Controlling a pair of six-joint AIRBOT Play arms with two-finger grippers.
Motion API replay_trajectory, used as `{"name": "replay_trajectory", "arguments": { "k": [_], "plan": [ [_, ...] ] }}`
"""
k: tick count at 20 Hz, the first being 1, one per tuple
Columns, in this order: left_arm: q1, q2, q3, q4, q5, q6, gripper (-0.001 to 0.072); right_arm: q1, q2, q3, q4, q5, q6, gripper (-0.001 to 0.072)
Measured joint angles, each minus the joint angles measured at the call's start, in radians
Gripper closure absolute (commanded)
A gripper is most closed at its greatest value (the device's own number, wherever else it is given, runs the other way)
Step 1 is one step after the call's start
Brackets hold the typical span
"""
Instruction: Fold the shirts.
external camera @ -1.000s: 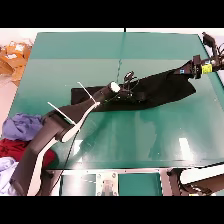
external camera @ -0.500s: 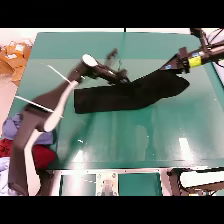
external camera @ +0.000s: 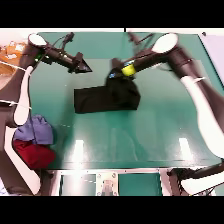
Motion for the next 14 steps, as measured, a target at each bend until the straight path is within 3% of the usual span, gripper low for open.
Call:
{"name": "replay_trajectory", "arguments": {
  "k": [1,2,3,7,9,13,14],
  "plan": [
    [0.017,0.002,0.000,0.000,-0.011,0.002,0.0682,0.061,-0.035,0.003,0.010,-0.084,0.013,0.0677],
    [0.029,0.003,0.000,0.003,-0.019,0.007,0.0682,0.113,-0.074,0.010,0.024,-0.164,0.027,0.0425],
    [0.035,0.003,0.000,0.003,-0.024,0.012,0.0682,0.160,-0.116,0.021,0.042,-0.242,0.032,0.0240],
    [0.058,0.005,0.000,0.003,-0.057,0.023,0.0683,0.233,-0.243,0.082,0.084,-0.385,0.026,0.0245],
    [0.074,0.005,0.000,0.003,-0.066,0.026,0.0683,0.184,-0.251,0.098,0.088,-0.323,0.003,0.0364],
    [0.111,0.005,0.000,0.018,-0.057,0.027,0.0683,-0.019,-0.217,0.108,0.082,-0.100,-0.078,0.0350],
    [0.116,0.005,0.000,0.033,-0.049,0.027,0.0683,-0.076,-0.210,0.106,0.073,-0.053,-0.096,0.0264]
  ]
}}
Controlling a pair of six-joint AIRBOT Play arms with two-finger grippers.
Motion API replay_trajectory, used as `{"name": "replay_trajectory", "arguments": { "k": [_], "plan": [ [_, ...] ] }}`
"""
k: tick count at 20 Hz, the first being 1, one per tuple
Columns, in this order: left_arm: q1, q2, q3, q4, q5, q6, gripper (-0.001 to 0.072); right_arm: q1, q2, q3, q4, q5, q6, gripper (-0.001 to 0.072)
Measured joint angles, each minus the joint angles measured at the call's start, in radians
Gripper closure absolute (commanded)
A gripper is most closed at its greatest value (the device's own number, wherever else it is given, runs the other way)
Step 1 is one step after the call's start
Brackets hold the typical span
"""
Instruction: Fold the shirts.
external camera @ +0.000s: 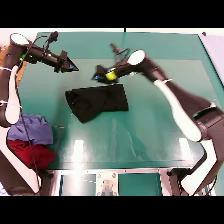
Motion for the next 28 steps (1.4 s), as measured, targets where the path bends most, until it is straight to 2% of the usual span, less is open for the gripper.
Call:
{"name": "replay_trajectory", "arguments": {
  "k": [1,4,5,8,12,13,14,15,22,25,28],
  "plan": [
    [0.003,0.000,0.000,0.026,0.008,-0.001,0.0684,-0.060,0.005,-0.011,-0.010,0.046,-0.014,0.0162],
    [0.009,0.000,0.000,0.137,0.045,-0.024,0.0684,-0.192,0.012,-0.090,-0.028,0.129,-0.062,0.0157],
    [0.010,0.000,0.000,0.177,0.058,-0.035,0.0684,-0.222,0.012,-0.125,-0.032,0.138,-0.078,0.0119],
    [0.011,0.000,0.000,0.292,0.093,-0.059,0.0685,-0.277,-0.008,-0.230,-0.026,0.152,-0.124,0.0119],
    [0.011,0.001,0.000,0.387,0.109,-0.071,0.0684,-0.274,-0.055,-0.303,0.088,0.153,-0.212,0.0125],
    [0.011,0.002,0.000,0.399,0.110,-0.072,0.0684,-0.259,-0.067,-0.311,0.125,0.153,-0.232,0.0177],
    [0.011,0.001,0.000,0.409,0.109,-0.072,0.0684,-0.243,-0.079,-0.317,0.148,0.153,-0.246,0.0470],
    [0.011,0.001,0.000,0.415,0.108,-0.072,0.0684,-0.224,-0.091,-0.322,0.170,0.150,-0.259,0.0692],
    [0.011,0.001,0.000,0.433,0.050,-0.069,0.0684,-0.179,-0.059,-0.246,0.383,0.167,-0.367,0.0698],
    [0.012,0.001,0.000,0.432,0.031,-0.069,0.0684,-0.270,0.058,-0.197,0.415,0.182,-0.338,0.0699],
    [0.011,0.001,0.000,0.415,0.014,-0.069,0.0684,-0.426,0.192,-0.178,0.364,0.186,-0.252,0.0698]
  ]
}}
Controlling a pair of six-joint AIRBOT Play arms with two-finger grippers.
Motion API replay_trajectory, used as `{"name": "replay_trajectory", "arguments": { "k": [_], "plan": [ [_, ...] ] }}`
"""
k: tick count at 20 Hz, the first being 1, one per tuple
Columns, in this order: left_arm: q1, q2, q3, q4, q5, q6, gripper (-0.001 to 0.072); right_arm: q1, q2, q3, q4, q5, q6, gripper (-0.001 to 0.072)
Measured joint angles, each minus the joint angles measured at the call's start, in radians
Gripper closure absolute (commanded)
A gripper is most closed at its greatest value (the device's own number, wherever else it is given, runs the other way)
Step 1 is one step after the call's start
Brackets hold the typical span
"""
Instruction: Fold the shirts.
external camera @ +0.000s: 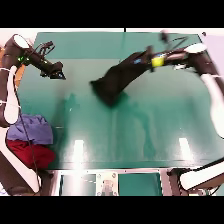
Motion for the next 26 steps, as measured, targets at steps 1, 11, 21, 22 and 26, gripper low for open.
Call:
{"name": "replay_trajectory", "arguments": {
  "k": [1,11,21,22,26],
  "plan": [
    [0.000,0.000,0.000,-0.008,-0.003,0.000,0.0684,-0.068,0.044,0.003,-0.038,0.003,0.037,0.0698],
    [0.000,0.000,0.000,-0.044,-0.040,-0.014,0.0684,-0.781,0.272,-0.029,-0.425,0.037,0.237,0.0699],
    [0.000,0.000,-0.003,-0.047,-0.064,-0.016,0.0684,-1.269,0.497,-0.652,-0.772,-0.008,0.266,0.0696],
    [0.000,0.000,-0.003,-0.047,-0.065,-0.016,0.0684,-1.292,0.506,-0.700,-0.786,-0.028,0.260,0.0627],
    [0.000,0.000,-0.003,-0.049,-0.065,-0.016,0.0684,-1.338,0.523,-0.817,-0.827,-0.085,0.236,0.0096]
  ]
}}
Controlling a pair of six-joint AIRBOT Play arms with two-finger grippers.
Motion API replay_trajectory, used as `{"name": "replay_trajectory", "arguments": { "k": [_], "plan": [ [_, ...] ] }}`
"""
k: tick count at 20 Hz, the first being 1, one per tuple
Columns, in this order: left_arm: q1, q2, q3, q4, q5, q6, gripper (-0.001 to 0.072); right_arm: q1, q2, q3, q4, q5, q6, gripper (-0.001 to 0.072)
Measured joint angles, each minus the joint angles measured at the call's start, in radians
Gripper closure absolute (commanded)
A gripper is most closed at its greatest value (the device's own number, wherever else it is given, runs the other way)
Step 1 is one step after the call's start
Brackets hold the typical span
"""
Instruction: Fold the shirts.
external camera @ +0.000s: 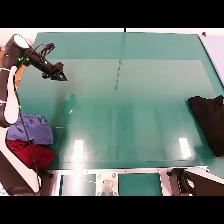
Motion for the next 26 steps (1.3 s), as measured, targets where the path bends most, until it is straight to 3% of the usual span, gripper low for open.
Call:
{"name": "replay_trajectory", "arguments": {
  "k": [3,5,8,11,15,21,26],
  "plan": [
    [0.000,0.008,0.000,-0.029,0.011,0.000,0.0685,-0.011,0.005,0.040,-0.060,0.090,-0.002,0.0114],
    [0.000,0.038,0.000,-0.046,0.036,0.006,0.0685,-0.011,0.008,0.102,-0.108,0.205,0.042,0.0626],
    [0.000,0.131,0.000,-0.057,0.082,0.038,0.0685,0.048,0.051,0.161,-0.118,0.311,0.092,0.0696],
    [0.000,0.250,-0.010,-0.045,0.103,0.063,0.0685,0.205,0.124,0.186,-0.041,0.288,0.112,0.0697],
    [0.001,0.451,-0.161,0.013,0.119,0.080,0.0685,0.566,0.235,0.186,0.023,0.192,0.070,0.0697],
    [0.001,0.809,-0.758,0.043,0.229,0.087,0.0685,1.050,0.424,-0.026,-0.008,0.141,0.061,0.0697],
    [0.000,0.991,-1.083,0.042,0.284,0.089,0.0683,1.265,0.489,-0.147,-0.014,0.066,0.050,0.0697]
  ]
}}
